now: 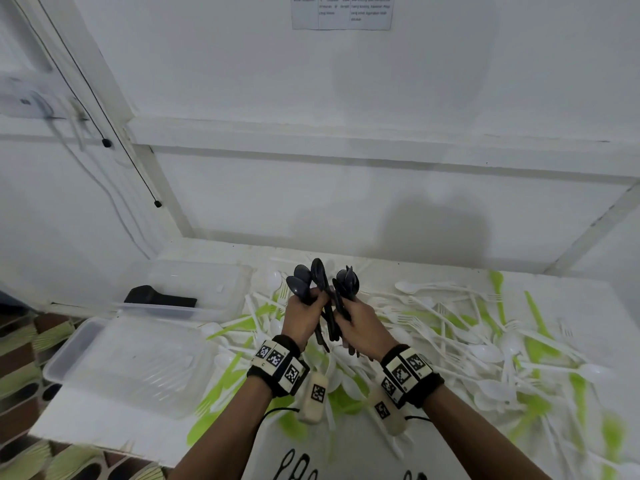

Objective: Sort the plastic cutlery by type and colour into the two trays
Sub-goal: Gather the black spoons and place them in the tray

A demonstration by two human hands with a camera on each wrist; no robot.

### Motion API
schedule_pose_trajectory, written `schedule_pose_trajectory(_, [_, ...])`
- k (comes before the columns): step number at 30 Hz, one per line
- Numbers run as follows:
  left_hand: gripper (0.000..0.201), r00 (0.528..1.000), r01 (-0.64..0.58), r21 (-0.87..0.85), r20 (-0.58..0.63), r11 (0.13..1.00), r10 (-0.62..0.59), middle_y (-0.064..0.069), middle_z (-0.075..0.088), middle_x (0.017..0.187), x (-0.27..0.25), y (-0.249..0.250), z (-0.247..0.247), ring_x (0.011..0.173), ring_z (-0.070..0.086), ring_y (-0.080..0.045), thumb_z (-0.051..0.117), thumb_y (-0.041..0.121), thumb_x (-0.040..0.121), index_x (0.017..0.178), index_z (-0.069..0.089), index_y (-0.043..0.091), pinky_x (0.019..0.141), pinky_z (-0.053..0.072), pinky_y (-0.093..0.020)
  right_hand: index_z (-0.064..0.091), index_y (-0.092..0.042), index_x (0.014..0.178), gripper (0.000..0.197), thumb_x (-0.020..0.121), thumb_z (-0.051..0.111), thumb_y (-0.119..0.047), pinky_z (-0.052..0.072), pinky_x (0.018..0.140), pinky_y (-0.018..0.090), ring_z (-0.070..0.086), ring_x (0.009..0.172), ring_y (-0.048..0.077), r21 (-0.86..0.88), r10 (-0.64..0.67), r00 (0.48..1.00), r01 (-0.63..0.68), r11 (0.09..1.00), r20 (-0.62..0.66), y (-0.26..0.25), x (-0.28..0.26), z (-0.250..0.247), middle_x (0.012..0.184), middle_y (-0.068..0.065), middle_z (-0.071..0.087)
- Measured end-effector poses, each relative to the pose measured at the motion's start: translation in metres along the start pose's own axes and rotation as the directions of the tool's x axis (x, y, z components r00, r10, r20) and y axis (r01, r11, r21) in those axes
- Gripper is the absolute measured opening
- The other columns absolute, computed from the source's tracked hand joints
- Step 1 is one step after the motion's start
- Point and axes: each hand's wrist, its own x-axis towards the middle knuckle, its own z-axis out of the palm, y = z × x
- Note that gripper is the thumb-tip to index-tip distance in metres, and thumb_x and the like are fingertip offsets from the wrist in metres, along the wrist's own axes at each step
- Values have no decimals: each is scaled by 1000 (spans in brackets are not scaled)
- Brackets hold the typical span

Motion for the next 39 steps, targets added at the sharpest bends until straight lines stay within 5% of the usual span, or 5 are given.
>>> schedule_pose_trajectory(6, [19,954,101,-171,-263,980,-145,-1,69,65,8,14,-3,56,61,-14,70,26,91,77,71,12,50,44,-25,59,-24,102,16,103,50,-11,48,64,25,58,61,7,66,44,992,-52,996,121,-4,-11,-1,78,0,61])
schedule_pose_trajectory(18, [26,994,107,-112,-26,988,-111,-1,69,74,3,4,-13,62,59,-13,64,32,98,99,78,11,57,40,-27,27,-44,154,64,104,53,-13,52,52,29,59,53,22,294,81,996,-66,953,-39,2,-5,-10,101,-7,77])
schedule_pose_trajectory(22, [25,995,81,-33,-51,996,-82,-3,76,80,5,-2,-10,58,61,-12,73,40,90,94,77,16,55,42,-27,67,-35,123,31,97,61,-19,56,51,42,63,54,31,268,122,988,-92,959,-98,-10,1,-15,66,10,70])
schedule_pose_trajectory(28, [32,994,54,-5,-99,999,-54,-4,77,82,11,-11,-7,83,73,-25,77,49,80,86,76,17,80,58,-42,73,-14,110,17,97,61,-11,45,55,11,63,53,2,152,88,970,-54,987,-227,-11,2,-3,57,-7,66])
schedule_pose_trajectory(39, [19,994,79,-140,-60,987,-88,-8,73,76,5,-9,-4,70,67,-23,72,21,94,97,72,3,59,50,-27,74,-13,115,19,101,62,-18,33,58,6,55,62,-11,-64,-175,963,165,984,-208,-9,-11,4,69,-23,50])
